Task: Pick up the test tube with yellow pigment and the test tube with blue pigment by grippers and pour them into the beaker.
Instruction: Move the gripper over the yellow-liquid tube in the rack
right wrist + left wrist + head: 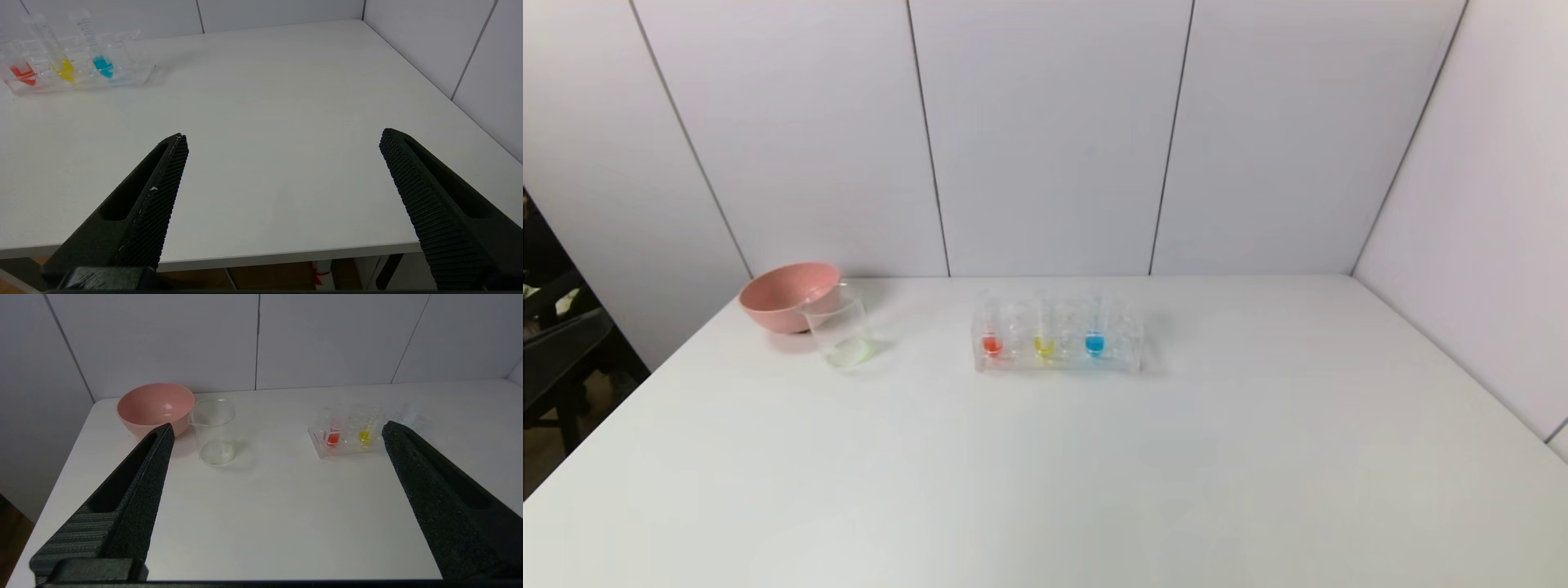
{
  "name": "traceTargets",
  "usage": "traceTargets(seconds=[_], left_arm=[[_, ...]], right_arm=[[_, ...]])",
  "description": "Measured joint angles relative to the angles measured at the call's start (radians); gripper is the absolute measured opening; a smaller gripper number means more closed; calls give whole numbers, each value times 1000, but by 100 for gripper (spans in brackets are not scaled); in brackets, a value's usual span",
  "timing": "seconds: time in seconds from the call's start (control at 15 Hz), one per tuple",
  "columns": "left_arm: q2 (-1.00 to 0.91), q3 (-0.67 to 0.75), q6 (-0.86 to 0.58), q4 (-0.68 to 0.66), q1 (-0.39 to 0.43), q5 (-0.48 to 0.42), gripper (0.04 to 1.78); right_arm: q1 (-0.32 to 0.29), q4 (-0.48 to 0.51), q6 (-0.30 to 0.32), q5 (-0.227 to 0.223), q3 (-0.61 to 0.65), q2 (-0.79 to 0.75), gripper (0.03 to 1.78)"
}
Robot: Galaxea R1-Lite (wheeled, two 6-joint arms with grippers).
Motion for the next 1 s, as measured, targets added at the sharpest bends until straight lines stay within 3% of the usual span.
traceTargets(seconds=[0.27,0.67,1.0], left_arm=[[323,-28,-3,-279,-110,56,177],[700,-37,-18,-703,-444,393,178],[930,-69,-14,-901,-595,547,177]], right_arm=[[0,0,0,0,0,0,171],[0,0,0,0,0,0,171],[0,0,0,0,0,0,171]])
